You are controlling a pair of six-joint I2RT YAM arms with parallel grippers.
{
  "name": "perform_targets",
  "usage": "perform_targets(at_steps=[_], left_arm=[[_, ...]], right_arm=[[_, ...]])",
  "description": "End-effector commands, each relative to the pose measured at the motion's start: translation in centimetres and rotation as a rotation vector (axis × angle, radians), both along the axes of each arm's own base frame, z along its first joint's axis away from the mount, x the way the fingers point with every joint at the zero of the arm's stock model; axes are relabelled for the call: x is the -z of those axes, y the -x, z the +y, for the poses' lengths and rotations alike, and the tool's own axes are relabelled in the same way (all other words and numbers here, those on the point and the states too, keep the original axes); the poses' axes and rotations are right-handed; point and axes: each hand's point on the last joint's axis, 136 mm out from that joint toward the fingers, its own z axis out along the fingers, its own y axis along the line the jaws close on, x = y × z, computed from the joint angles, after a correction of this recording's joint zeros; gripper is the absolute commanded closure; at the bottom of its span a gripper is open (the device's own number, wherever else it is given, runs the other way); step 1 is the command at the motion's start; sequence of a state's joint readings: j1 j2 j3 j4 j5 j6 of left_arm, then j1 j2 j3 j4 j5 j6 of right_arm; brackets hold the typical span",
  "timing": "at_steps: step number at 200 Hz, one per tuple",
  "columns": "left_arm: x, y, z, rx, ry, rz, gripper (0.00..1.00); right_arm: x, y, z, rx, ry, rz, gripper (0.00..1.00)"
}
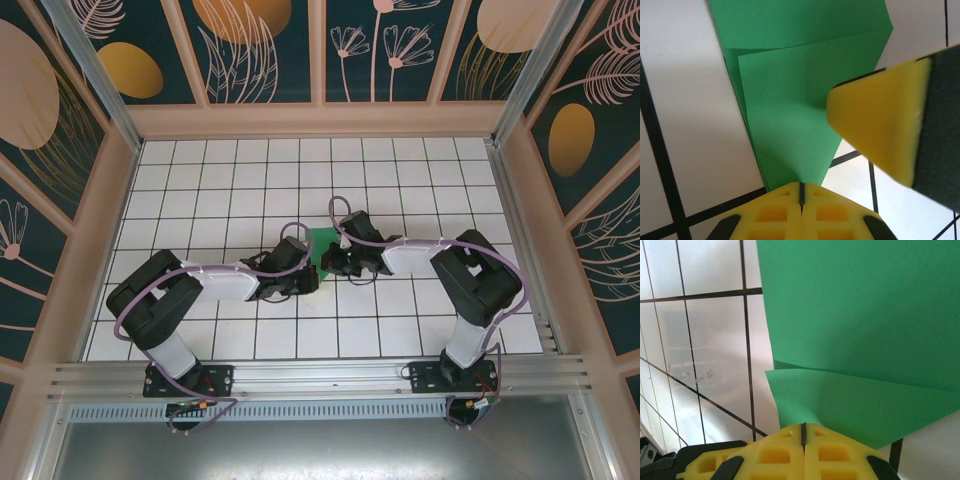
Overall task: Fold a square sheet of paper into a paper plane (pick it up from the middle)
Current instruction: Third fold the triangle at the center of the table.
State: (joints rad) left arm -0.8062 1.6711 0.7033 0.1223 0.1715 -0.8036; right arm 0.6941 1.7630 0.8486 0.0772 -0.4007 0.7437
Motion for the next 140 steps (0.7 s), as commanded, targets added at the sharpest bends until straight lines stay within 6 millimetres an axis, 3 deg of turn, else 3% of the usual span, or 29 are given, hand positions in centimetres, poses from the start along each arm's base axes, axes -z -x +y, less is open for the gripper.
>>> perform_targets(at_steps=[1, 64, 103, 140], left_arm=[[3.1, 2.6, 3.1, 0.006, -0.154, 0.101, 1.0], [3.3, 2.7, 3.4, -0.005, -0.165, 0.105, 1.0], [3.9, 3.2, 4.0, -0.016, -0.184, 0.127, 1.0], [4.9, 4.4, 4.8, -0.008, -0.199, 0.169, 1.0]], right_arm=[[1.3, 1.5, 0.3, 0.008, 0.001, 0.089, 1.0], [2.8, 2.3, -0.4, -0.003, 0.062, 0.114, 1.0], [4.4, 0.2, -2.9, 0.018, 0.189, 0.053, 1.0], [3.9, -3.0, -5.7, 0.062, 0.17, -0.023, 1.0]])
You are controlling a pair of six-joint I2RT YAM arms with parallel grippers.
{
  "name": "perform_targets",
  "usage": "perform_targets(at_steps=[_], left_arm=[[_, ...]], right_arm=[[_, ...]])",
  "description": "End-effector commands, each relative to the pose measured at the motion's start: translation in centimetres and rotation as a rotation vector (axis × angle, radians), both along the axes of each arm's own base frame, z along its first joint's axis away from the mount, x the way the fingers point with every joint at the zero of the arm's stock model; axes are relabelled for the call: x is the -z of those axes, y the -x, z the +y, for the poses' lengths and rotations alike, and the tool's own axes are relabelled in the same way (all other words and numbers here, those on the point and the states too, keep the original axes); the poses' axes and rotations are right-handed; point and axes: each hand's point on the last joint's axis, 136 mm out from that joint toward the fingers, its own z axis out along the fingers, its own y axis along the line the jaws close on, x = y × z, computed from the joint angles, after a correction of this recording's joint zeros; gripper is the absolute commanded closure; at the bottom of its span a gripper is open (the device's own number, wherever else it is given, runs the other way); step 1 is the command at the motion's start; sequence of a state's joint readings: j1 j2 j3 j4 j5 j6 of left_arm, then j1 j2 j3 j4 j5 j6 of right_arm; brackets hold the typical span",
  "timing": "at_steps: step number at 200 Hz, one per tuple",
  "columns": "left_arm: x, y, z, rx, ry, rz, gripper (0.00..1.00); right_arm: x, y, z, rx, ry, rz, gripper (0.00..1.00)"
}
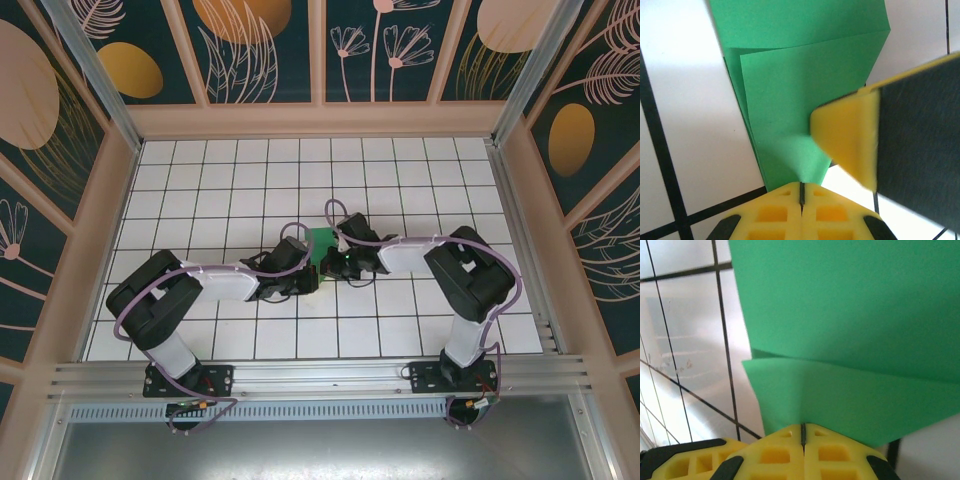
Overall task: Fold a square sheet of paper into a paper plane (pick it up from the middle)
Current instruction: Third fold the triangle at the center of the table.
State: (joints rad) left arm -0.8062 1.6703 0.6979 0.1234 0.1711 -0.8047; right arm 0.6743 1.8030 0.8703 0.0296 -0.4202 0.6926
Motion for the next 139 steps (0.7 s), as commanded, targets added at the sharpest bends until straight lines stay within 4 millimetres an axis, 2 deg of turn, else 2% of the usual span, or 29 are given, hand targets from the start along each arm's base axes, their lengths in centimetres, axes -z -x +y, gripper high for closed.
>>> perform_targets(at_steps=[1, 12, 16, 33, 68, 89, 109, 115, 130, 139], left_arm=[[4.7, 4.3, 4.6, -0.007, -0.196, 0.167, 1.0], [4.9, 4.4, 4.8, -0.004, -0.201, 0.171, 1.0], [4.9, 4.4, 4.8, -0.001, -0.202, 0.17, 1.0], [4.7, 4.2, 5.0, 0.009, -0.216, 0.149, 1.0], [2.5, 1.8, 5.0, 0.079, -0.288, 0.001, 1.0], [0.2, 0.3, 4.5, 0.127, -0.3, -0.1, 1.0], [-2.8, -0.7, 3.1, 0.143, -0.229, -0.19, 1.0], [-3.8, -1.0, 2.6, 0.142, -0.198, -0.212, 0.99], [-6.1, -1.7, 1.6, 0.117, -0.117, -0.263, 0.87], [-7.1, -2.1, 1.2, 0.09, -0.078, -0.286, 0.83]], right_arm=[[2.6, -3.2, -5.2, 0.091, 0.132, -0.055, 1.0], [2.7, -3.5, -5.5, 0.087, 0.138, -0.064, 1.0], [2.7, -4.4, -6.6, 0.114, 0.141, -0.064, 1.0], [2.5, -5.3, -7.9, 0.144, 0.159, -0.069, 1.0], [-1.5, -5.9, -8.5, 0.197, 0.121, -0.135, 1.0], [-4.1, -5.3, -8.4, 0.236, 0.055, -0.156, 1.0], [-5.1, -4.3, -8.3, 0.267, 0.006, -0.148, 0.99], [-5.3, -3.9, -8.2, 0.271, -0.005, -0.144, 0.96], [-5.8, -3.2, -7.7, 0.282, -0.034, -0.149, 0.87], [-6.1, -2.9, -7.5, 0.29, -0.05, -0.152, 0.79]])
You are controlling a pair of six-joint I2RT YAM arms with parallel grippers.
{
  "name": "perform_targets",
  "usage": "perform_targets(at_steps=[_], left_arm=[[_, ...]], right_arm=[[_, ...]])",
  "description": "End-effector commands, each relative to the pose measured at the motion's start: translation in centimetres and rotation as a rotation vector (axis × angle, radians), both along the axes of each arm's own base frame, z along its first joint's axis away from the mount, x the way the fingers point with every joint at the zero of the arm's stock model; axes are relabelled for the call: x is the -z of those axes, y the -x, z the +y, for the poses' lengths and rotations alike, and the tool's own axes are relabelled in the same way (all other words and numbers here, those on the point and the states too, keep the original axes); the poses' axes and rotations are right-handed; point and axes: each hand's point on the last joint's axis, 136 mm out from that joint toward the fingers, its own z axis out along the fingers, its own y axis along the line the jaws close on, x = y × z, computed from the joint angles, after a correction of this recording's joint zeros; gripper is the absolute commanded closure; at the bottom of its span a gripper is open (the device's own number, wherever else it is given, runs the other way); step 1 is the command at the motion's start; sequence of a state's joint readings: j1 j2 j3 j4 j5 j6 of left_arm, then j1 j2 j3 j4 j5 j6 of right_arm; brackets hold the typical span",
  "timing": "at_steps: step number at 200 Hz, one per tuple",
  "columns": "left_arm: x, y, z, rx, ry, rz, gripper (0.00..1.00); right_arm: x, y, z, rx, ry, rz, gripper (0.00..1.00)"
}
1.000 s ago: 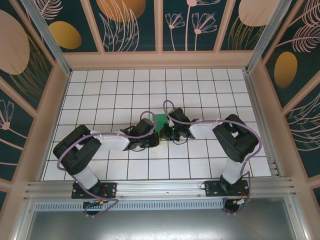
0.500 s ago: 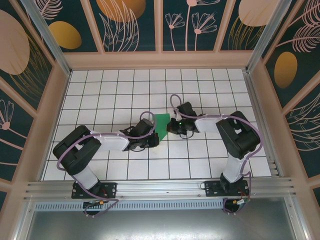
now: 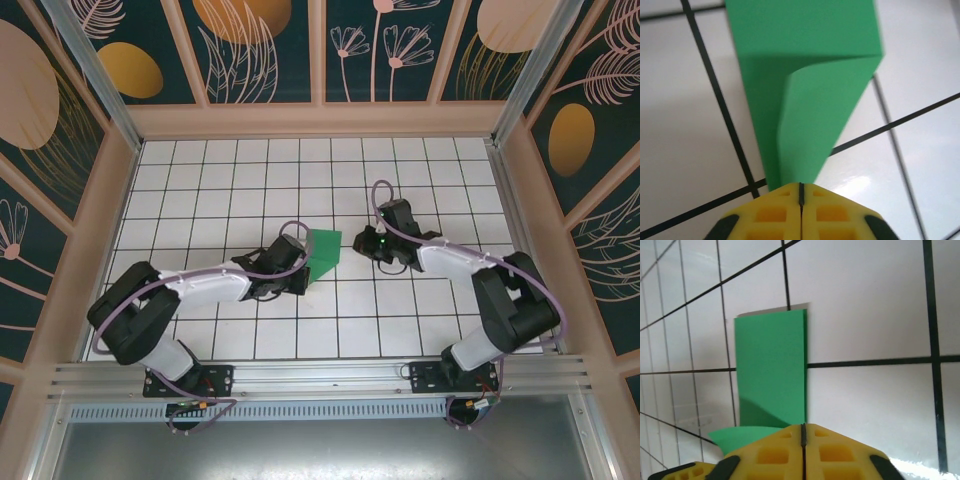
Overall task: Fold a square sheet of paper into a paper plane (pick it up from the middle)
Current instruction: Third fold the triangle at the center of the table.
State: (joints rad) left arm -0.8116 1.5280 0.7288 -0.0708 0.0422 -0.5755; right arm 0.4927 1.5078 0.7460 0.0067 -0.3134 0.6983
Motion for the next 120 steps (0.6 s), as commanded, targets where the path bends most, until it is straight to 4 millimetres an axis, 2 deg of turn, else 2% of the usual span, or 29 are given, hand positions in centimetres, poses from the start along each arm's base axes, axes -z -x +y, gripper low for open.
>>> perform_targets(at_steps=[1, 18, 47, 91, 120], left_arm=[[-4.1, -1.7, -1.2, -0.011, 0.096, -0.109, 0.83], [-5.1, -2.5, -1.7, -0.064, 0.152, -0.133, 0.76], [-4.6, -3.9, -1.8, -0.143, 0.169, -0.145, 0.79], [-2.6, -4.8, -2.4, -0.172, 0.148, -0.106, 0.89], [-0.8, -5.5, -1.3, -0.245, 0.08, -0.1, 0.93]], right_arm=[[-0.4, 1.1, 0.4, 0.036, -0.044, 0.01, 0.79], [-0.9, 1.3, 0.7, 0.046, -0.083, 0.005, 0.67], [-1.2, 1.4, 1.1, 0.044, -0.129, 0.007, 0.53], [-0.5, 1.2, 2.2, 0.016, -0.162, 0.043, 0.49], [-0.2, 1.2, 2.7, 0.007, -0.176, 0.055, 0.49]])
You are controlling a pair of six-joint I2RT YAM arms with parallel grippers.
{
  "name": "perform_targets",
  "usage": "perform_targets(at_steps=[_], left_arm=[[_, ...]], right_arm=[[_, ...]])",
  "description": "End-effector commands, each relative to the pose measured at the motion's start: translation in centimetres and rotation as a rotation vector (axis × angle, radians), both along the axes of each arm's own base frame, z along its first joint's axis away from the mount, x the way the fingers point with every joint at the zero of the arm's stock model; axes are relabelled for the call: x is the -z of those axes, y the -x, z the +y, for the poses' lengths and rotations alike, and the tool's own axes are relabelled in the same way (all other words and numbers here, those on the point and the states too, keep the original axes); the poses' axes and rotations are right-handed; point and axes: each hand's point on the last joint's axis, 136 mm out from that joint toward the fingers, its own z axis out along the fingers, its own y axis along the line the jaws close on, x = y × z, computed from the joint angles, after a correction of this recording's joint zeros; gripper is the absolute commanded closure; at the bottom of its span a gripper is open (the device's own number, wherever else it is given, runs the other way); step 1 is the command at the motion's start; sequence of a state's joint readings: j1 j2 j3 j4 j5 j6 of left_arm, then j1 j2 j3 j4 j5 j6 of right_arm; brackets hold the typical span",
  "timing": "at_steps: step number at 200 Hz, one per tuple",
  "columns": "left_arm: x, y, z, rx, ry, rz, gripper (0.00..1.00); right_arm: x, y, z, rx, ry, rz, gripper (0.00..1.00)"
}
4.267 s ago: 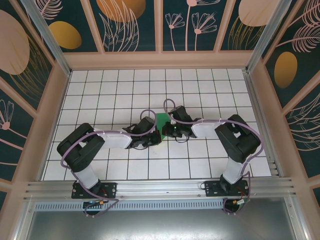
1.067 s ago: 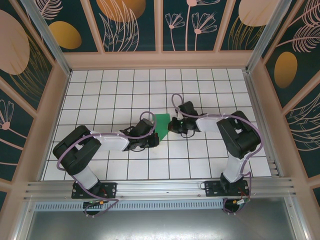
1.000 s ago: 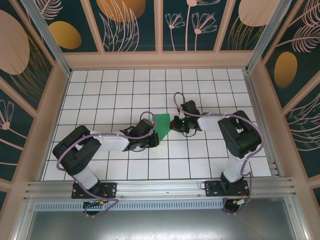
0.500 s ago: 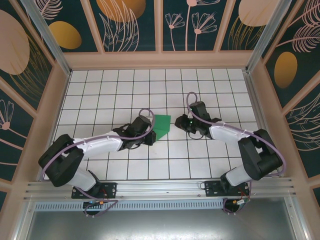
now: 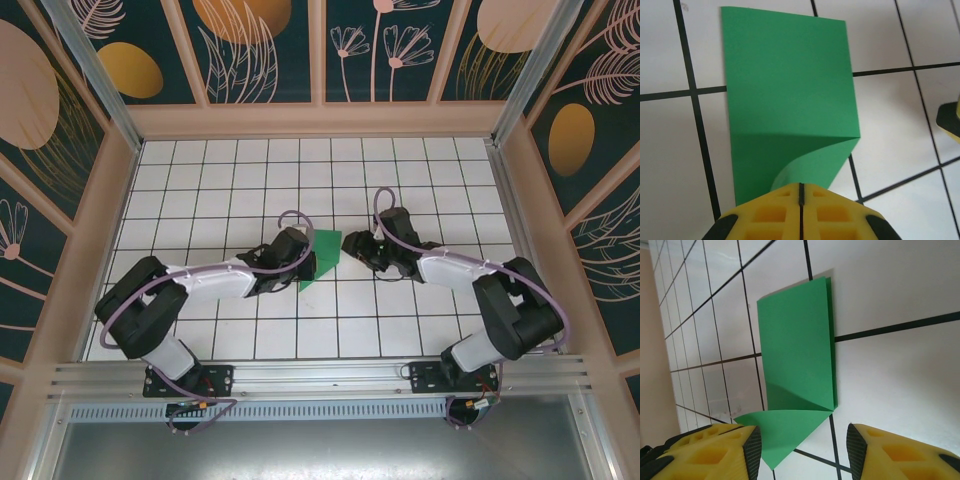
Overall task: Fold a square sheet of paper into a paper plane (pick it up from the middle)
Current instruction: Third fold the triangle at the center of the table.
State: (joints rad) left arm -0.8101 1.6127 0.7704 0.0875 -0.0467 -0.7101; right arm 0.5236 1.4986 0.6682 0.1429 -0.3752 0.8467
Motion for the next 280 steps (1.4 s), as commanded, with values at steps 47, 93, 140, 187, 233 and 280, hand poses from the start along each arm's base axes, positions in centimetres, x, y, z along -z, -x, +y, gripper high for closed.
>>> perform_targets(at_steps=[47, 93, 140, 187, 233, 280], left_arm=[[2.7, -1.3, 1.3, -0.124, -0.061, 0.025, 0.96], [3.6, -0.7, 2.0, -0.152, -0.059, 0.05, 0.97], [5.0, -0.5, 2.5, -0.169, -0.086, 0.076, 0.97], [5.0, -0.5, 2.4, -0.175, -0.079, 0.079, 0.97], [5.0, -0.4, 2.4, -0.173, -0.083, 0.082, 0.98], [4.7, -0.4, 2.9, -0.191, -0.089, 0.074, 0.98]], right_arm=[[1.2, 0.1, 2.0, -0.048, -0.05, 0.05, 0.52], [1.7, 0.1, 3.2, -0.08, -0.039, 0.083, 0.55], [2.7, 0.4, 4.0, -0.104, -0.057, 0.124, 0.61], [3.4, 0.3, 4.1, -0.106, -0.03, 0.141, 0.61], [3.6, -0.1, 4.2, -0.104, -0.019, 0.143, 0.62], [4.3, -0.4, 2.8, -0.047, 0.053, 0.156, 0.6]])
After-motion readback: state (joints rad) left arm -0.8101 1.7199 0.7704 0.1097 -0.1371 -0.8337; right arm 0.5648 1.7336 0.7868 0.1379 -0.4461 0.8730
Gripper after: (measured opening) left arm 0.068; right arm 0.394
